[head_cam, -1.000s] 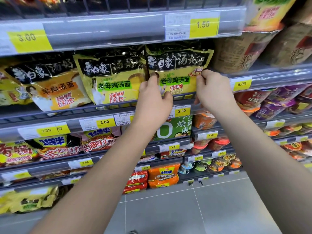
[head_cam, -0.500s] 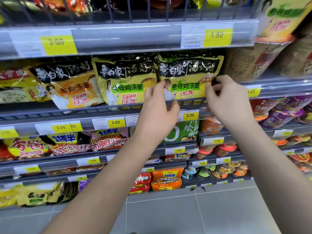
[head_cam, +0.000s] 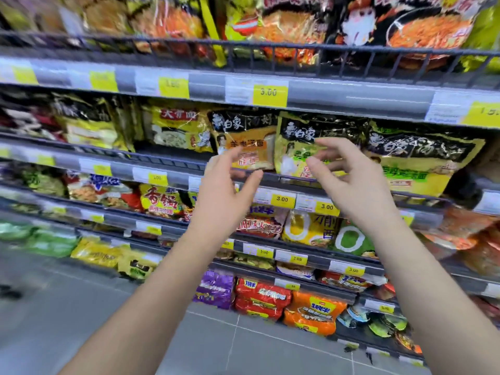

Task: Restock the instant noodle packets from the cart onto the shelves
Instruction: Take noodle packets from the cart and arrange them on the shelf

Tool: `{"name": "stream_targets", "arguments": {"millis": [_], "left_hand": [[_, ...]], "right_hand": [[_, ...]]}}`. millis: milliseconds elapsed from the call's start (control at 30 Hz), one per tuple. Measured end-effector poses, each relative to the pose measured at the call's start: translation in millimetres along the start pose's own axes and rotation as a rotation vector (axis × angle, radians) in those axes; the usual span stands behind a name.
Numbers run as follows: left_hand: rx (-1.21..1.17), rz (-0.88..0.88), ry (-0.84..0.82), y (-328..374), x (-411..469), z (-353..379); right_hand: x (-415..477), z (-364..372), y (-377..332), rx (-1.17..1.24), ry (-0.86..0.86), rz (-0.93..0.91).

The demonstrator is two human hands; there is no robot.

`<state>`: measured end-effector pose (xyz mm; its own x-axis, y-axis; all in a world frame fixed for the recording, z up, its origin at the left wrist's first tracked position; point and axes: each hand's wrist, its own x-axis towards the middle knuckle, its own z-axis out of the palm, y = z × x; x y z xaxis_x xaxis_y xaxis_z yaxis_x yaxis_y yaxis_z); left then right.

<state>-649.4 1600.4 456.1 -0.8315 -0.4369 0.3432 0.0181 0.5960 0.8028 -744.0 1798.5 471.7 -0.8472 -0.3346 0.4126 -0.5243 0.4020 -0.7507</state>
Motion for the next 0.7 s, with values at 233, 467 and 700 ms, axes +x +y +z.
{"name": "stream_targets", "arguments": {"millis": [233,467,700], "left_hand": [[0.032,-0.079,0.102,-49.8,19.2,-74.2],[0.065,-0.090,0.100,-105.9,57.7,-142.7],[0.009,-0.061,0.003,-162.8,99.5,-191.7]], "right_hand": [[21.8,68.7,-41.3,0.085,-0.080,-0.017],[40.4,150.5,-79.2,0.132,-0.065,0.038],[53.6,229.9,-106.0,0.128,-0.048,0.138]]}}
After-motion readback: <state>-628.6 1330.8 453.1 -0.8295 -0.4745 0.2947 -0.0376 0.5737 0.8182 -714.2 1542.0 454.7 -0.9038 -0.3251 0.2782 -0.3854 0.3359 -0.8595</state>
